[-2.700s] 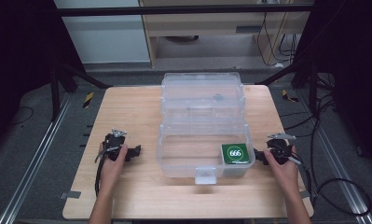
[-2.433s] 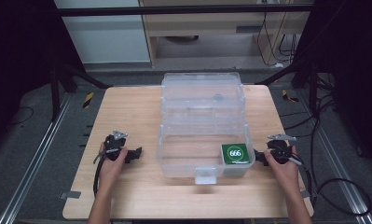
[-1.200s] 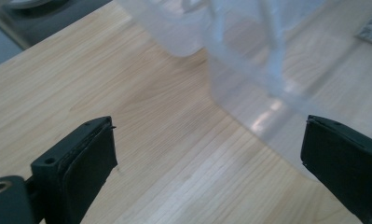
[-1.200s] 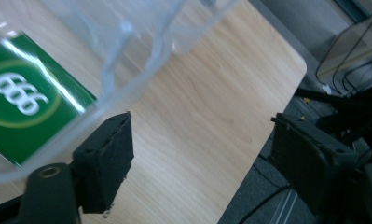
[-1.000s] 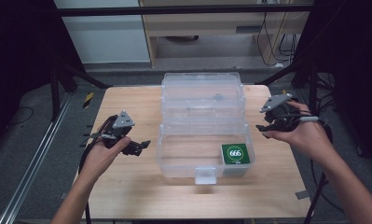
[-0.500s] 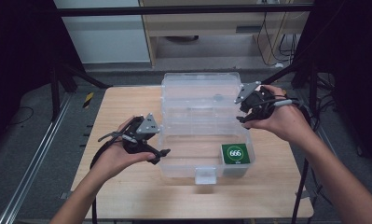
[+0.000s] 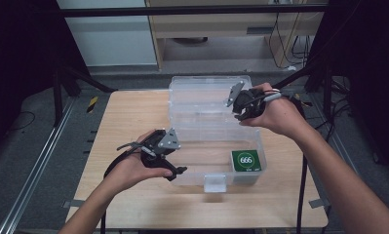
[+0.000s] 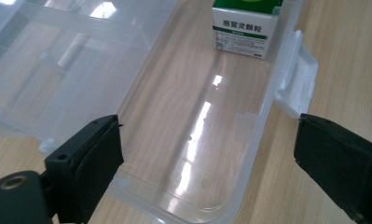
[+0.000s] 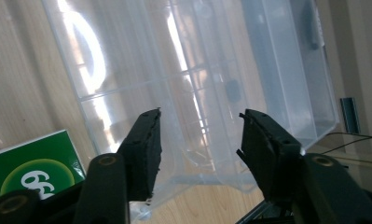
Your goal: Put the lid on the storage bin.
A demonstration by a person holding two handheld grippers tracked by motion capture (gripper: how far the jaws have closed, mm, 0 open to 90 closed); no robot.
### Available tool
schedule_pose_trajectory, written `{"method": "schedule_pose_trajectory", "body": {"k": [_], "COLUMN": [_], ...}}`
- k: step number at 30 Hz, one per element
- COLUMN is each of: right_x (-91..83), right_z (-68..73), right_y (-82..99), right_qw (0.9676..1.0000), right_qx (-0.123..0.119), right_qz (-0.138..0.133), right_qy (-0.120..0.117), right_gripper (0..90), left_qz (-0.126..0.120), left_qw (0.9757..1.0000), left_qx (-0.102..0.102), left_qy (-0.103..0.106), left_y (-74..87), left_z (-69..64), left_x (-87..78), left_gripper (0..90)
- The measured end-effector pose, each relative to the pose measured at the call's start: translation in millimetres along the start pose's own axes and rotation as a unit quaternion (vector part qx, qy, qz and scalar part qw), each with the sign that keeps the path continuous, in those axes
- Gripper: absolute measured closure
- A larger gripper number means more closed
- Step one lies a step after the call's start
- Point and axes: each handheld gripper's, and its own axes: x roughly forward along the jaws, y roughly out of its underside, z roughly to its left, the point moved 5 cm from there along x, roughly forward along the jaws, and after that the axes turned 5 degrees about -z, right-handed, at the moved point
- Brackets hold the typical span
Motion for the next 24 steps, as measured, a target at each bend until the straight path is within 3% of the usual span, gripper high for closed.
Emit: {"method": "schedule_pose_trajectory", "body": {"k": [2,5,14,19,24], "right_x": [4.4,13.1,37.8,48.7,50.8], "right_z": [0.0,-6.3,-21.0,-19.4,-18.8], "right_y": [-1.4,-1.1,1.0,3.8,3.2], "right_qw": [0.9999,0.9997,0.9984,0.9968,0.9963], "right_qx": [-0.008,-0.015,-0.022,-0.034,-0.043], "right_qz": [0.005,0.021,0.046,0.057,0.057], "right_qy": [-0.004,-0.003,-0.024,-0.044,-0.048], "right_gripper": [54.1,57.1,60.0,65.0,72.8], "left_qz": [0.007,0.015,0.007,0.035,0.05], "left_qw": [1.0,0.9998,0.9982,0.9967,0.9959], "left_qx": [-0.003,0.01,0.024,0.044,0.052], "left_qy": [0.002,0.012,0.054,0.058,0.055], "left_y": [-0.3,1.0,3.7,7.9,11.3], "left_z": [-1.9,-7.4,-10.4,-16.6,-19.0], "left_x": [2.9,8.0,21.5,29.2,31.5], "left_gripper": [8.6,10.8,11.1,14.3,16.9]}}
